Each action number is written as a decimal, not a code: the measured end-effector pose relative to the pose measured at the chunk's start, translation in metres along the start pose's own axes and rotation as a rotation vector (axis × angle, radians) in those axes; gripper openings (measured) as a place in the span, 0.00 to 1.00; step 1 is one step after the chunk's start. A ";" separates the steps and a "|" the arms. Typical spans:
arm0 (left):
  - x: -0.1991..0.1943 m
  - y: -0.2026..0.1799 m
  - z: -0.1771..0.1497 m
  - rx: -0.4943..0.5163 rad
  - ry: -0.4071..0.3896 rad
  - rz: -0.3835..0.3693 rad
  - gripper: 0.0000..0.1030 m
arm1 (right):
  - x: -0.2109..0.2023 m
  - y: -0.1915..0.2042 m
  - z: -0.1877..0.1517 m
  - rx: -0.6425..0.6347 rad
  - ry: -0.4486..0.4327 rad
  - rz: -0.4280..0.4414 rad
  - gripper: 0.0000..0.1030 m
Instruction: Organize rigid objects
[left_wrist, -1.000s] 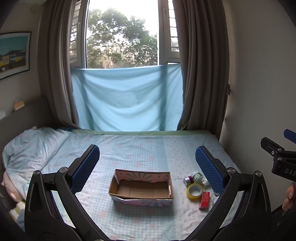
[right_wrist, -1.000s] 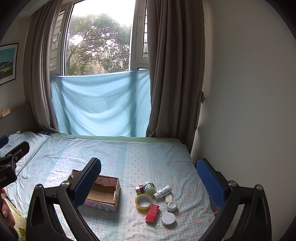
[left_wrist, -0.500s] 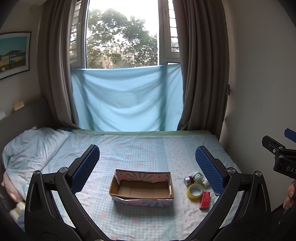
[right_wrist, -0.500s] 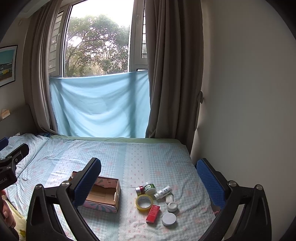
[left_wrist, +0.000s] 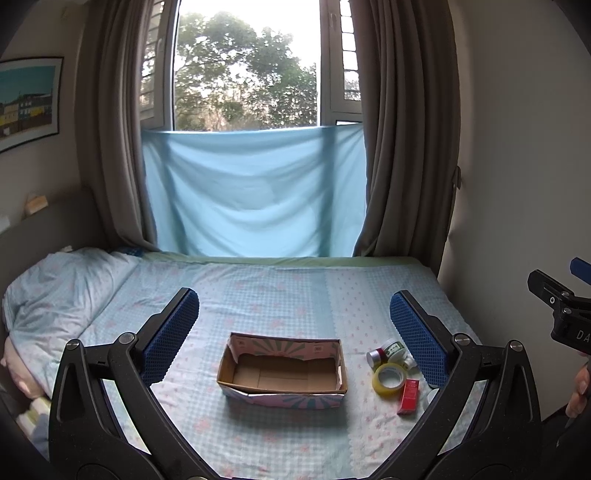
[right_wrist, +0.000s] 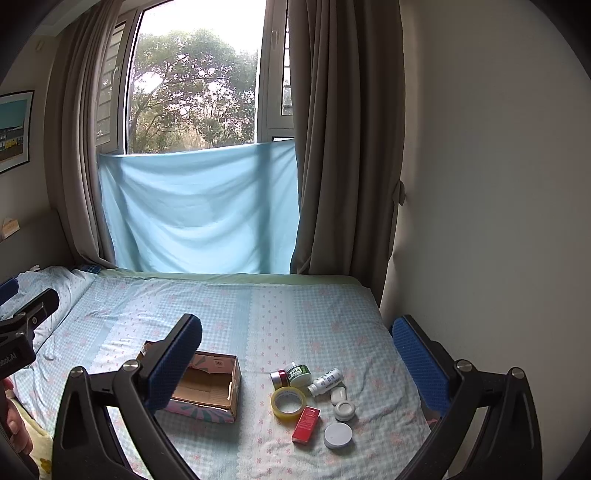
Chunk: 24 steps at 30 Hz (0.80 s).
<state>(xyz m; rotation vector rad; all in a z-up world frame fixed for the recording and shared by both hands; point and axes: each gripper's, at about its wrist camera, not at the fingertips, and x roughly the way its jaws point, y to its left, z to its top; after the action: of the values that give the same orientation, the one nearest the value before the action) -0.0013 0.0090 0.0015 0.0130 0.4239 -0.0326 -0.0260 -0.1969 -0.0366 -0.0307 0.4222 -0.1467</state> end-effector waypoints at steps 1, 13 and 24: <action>0.000 0.000 0.000 0.000 0.000 0.001 1.00 | 0.000 0.000 0.000 -0.003 -0.001 0.002 1.00; 0.002 0.003 0.001 -0.004 -0.002 0.009 1.00 | 0.001 0.003 0.001 -0.003 0.006 -0.013 1.00; 0.011 0.007 0.005 0.021 0.029 0.002 1.00 | 0.006 0.009 0.008 0.024 0.019 -0.022 1.00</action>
<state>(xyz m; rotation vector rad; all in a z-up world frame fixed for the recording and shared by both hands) 0.0106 0.0154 0.0019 0.0346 0.4524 -0.0346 -0.0166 -0.1892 -0.0326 -0.0104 0.4387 -0.1743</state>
